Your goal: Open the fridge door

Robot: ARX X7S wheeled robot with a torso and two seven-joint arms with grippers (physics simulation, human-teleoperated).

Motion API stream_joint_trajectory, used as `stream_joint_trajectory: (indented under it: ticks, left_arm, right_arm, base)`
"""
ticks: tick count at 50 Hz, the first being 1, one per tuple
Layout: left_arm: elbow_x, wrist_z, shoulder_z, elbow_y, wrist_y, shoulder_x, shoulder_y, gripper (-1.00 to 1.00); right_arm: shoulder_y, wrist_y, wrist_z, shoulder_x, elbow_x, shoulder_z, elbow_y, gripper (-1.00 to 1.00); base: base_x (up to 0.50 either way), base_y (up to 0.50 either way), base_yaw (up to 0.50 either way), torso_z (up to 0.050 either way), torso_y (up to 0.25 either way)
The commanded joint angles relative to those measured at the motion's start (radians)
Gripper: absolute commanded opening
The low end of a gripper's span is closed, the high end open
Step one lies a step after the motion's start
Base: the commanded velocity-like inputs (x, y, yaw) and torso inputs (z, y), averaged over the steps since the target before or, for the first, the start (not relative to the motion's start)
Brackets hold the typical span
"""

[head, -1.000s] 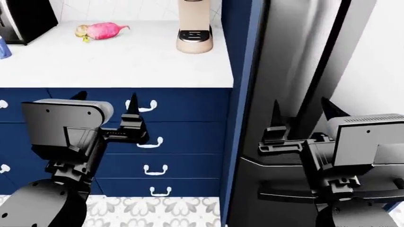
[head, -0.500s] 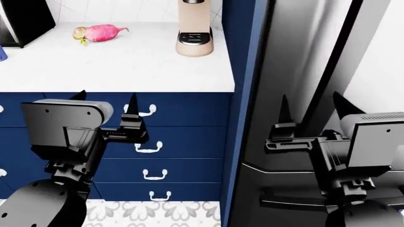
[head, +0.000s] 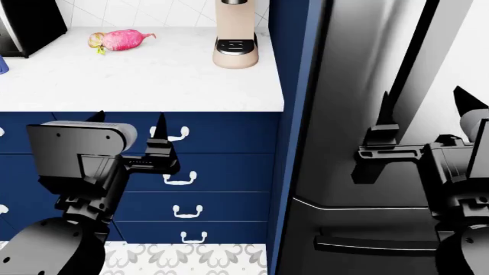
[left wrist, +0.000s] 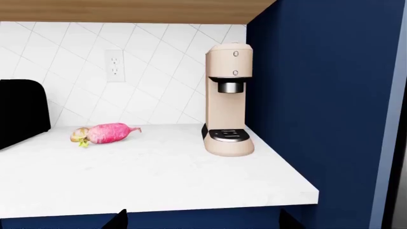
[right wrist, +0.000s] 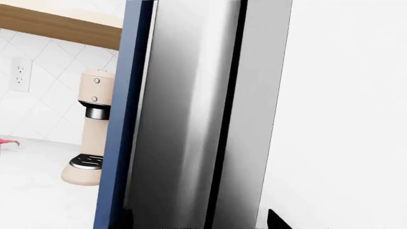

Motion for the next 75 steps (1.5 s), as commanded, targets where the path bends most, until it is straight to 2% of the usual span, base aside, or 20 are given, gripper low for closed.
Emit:
stream_joint_trajectory:
  ticks: [1, 6, 27, 75]
  left_arm:
    - [-0.007, -0.005, 0.002, -0.006, 0.001, -0.001, 0.0, 1.0]
    - [-0.01, -0.008, 0.002, -0.006, 0.002, -0.003, 0.0, 1.0]
    - [-0.017, -0.016, 0.008, -0.011, 0.01, -0.009, 0.004, 1.0]
    - [-0.042, -0.034, 0.013, -0.012, 0.024, -0.026, 0.014, 1.0]
  right_arm:
    - [0.059, 0.051, -0.019, 0.05, 0.041, 0.039, 0.071, 1.0]
    - [0.08, 0.05, -0.047, 0.068, 0.053, 0.041, 0.12, 1.0]
    - [0.133, -0.172, -0.21, 0.124, 0.03, -0.034, 0.415, 1.0]
    - [0.234, -0.195, -0.235, 0.099, 0.04, -0.068, 0.605, 1.0]
  base:
    - [0.0, 0.0, 0.0, 0.0, 0.0]
    - [0.0, 0.0, 0.0, 0.0, 0.0]
    - [0.0, 0.0, 0.0, 0.0, 0.0]
    - [0.0, 0.0, 0.0, 0.0, 0.0]
